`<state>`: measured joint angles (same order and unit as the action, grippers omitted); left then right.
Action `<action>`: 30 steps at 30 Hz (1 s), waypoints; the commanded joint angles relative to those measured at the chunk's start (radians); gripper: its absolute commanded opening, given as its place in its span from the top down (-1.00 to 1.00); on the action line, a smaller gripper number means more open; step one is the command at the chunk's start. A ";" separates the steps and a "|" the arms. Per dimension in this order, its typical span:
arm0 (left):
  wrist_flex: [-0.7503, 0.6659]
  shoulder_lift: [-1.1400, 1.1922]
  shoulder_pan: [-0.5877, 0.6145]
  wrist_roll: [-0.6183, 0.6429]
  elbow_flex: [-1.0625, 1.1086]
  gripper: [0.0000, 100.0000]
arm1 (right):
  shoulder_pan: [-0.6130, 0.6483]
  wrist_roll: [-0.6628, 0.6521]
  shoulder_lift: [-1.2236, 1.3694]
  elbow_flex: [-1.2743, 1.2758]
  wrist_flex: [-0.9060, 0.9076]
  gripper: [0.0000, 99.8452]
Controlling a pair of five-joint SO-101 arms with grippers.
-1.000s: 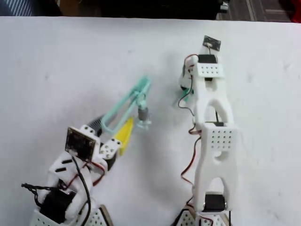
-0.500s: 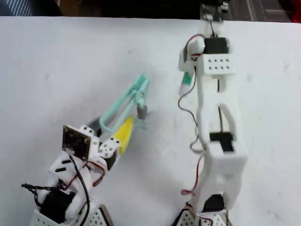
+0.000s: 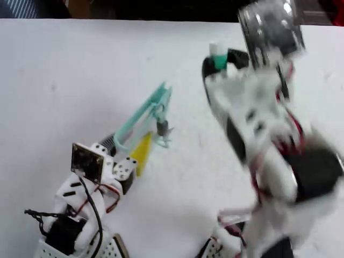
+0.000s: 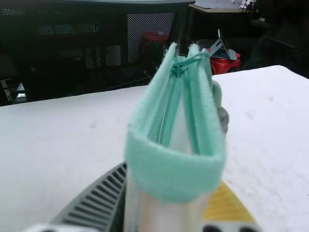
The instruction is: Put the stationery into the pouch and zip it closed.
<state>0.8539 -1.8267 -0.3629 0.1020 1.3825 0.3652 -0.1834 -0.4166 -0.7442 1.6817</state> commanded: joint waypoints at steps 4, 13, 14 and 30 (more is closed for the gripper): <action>-0.017 -0.007 0.004 -0.003 -0.006 0.68 | 0.189 -0.014 -0.185 0.063 0.033 0.97; -0.017 -0.007 -0.001 -0.005 -0.006 0.68 | 0.239 -0.008 -0.329 0.292 -0.200 0.97; -0.017 -0.007 -0.001 -0.005 -0.006 0.68 | 0.239 -0.006 -0.337 0.304 -0.245 0.97; -0.018 -0.007 0.001 -0.068 -0.006 0.57 | 0.535 0.035 -0.343 0.637 -0.639 0.97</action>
<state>0.8539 -1.8267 -0.3629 0.0407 1.3825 0.8638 -0.1557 -0.7526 -0.1918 1.1278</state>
